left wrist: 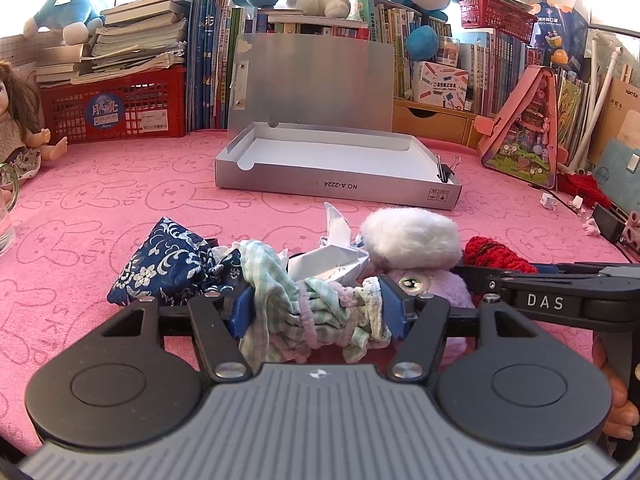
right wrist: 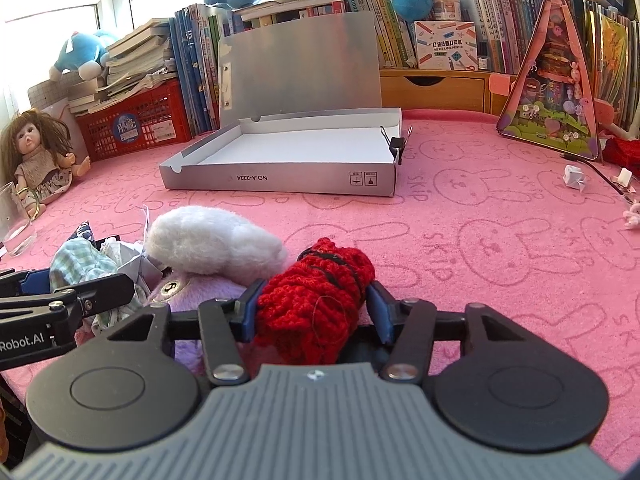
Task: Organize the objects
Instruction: 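Grasp the green-checked dress with the left tool while the right tool grasps the red knitted item, then carry the green dress and red knitted item into the white box with both tools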
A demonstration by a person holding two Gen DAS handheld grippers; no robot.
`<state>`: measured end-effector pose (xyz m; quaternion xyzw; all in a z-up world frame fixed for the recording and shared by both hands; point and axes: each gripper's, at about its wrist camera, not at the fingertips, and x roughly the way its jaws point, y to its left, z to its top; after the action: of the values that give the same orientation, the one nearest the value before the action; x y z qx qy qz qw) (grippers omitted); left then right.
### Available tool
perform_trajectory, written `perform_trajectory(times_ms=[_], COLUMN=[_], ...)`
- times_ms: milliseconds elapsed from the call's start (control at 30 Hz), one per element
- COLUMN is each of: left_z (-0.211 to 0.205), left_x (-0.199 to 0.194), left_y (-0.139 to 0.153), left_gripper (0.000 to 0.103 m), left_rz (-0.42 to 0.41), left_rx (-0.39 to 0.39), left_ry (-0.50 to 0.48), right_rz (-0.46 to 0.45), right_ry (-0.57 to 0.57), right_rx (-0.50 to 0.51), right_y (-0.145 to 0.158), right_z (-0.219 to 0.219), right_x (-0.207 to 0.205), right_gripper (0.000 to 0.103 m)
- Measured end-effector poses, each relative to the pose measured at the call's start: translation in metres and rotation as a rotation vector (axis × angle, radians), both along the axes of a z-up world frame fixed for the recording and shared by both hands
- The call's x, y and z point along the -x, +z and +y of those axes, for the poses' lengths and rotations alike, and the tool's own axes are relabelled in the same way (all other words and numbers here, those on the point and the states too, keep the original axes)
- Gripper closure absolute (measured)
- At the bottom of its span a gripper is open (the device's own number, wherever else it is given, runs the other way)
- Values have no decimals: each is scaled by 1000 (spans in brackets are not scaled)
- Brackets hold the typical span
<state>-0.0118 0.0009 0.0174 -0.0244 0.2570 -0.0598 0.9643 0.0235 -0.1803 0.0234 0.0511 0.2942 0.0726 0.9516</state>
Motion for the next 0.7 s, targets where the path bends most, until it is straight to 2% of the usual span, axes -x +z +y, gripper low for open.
perform_trajectory(times_ms=[300,433,700], left_z=[6,10,14], left_x=[-3,-9,-18], left_y=[22,32,43], left_gripper=[36,36,36], left_rz=[-45,-50,-63], left_rx=[16,42,39], left_ry=[2,5,16], right_rz=[-5,-6,-19], right_ry=[-35,-38,-52], right_rx=[-56,-60,-77], right_y=[17,22,27], right_z=[-12,-14,-19], right_x=[-1,-3,-4], right_gripper=[57,57,58])
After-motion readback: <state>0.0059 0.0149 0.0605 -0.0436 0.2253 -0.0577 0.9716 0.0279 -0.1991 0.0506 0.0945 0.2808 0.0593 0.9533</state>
